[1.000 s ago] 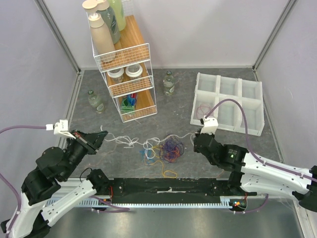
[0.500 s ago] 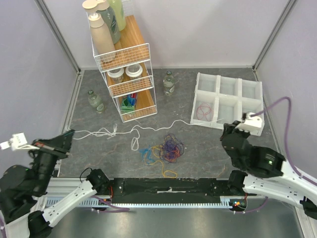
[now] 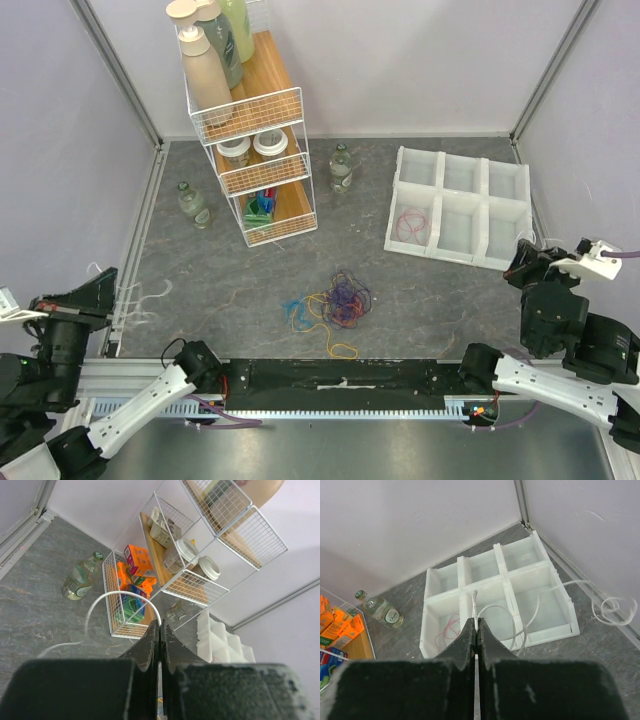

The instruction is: Untangle the cables

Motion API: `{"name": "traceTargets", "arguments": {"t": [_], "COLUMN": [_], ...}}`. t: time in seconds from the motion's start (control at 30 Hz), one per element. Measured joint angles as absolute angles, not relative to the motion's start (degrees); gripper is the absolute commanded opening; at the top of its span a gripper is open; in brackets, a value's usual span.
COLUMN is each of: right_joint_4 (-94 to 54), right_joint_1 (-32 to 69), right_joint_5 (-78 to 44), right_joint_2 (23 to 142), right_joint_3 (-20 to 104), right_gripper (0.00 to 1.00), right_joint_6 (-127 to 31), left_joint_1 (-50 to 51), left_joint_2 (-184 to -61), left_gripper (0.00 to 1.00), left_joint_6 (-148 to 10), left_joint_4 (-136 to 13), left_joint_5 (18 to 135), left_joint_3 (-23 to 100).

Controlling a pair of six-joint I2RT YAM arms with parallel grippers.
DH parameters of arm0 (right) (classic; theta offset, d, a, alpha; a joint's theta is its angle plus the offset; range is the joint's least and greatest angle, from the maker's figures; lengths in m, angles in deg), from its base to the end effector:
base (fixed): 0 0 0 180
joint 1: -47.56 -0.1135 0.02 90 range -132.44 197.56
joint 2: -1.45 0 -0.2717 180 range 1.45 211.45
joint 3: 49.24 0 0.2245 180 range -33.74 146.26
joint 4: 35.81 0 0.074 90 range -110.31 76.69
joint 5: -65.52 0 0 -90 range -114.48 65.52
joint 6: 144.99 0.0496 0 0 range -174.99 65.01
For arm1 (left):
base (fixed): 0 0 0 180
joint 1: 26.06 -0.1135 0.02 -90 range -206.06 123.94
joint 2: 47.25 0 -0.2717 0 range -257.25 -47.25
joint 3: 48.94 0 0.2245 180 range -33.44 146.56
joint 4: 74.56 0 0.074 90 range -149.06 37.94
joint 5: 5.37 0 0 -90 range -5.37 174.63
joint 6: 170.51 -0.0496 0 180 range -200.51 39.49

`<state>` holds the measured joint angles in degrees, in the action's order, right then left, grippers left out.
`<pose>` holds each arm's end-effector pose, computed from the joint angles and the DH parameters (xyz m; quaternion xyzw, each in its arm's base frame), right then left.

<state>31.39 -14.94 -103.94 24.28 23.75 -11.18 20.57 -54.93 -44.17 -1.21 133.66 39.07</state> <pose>0.0399 -0.0289 0.3670 0.2746 0.6719 0.0577 0.6855 -0.0454 0.1026 0.3841 -0.2554 0.6284 -0.2453 0.6926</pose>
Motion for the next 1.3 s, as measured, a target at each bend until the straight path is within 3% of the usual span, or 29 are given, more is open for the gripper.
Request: {"name": "traceTargets", "arguments": {"t": [0.2, 0.5, 0.8, 1.03, 1.3], "right_joint_4": [30.5, 26.8, 16.8, 14.4, 12.5], "right_joint_1": [-14.9, -12.5, 11.4, 19.5, 27.5], "right_joint_5": [-102.0, -94.6, -76.7, -69.0, -62.2], "right_joint_2": [27.8, 59.3, 62.7, 68.4, 70.2], "right_joint_3": [23.8, 27.2, 41.9, 52.4, 53.1], "right_gripper": [0.00, 0.00, 0.00, 0.00, 0.00], "right_joint_6": [-15.0, -21.7, -33.9, -38.9, -39.5], "left_joint_1": [20.6, 20.6, 20.6, 20.6, 20.6], "left_joint_2": [-55.1, -60.0, -67.3, -68.4, -69.1], "left_gripper": [0.02, 0.02, 0.02, 0.02, 0.02], "left_joint_6": [-44.0, -42.8, -42.8, -42.5, -42.4], "left_joint_4": [-1.3, -2.3, -1.7, -2.3, -2.7], "left_joint_5": [132.0, 125.4, 118.3, 113.8, 111.5], "left_joint_3": [34.6, 30.3, 30.6, 28.5, 27.1]}}
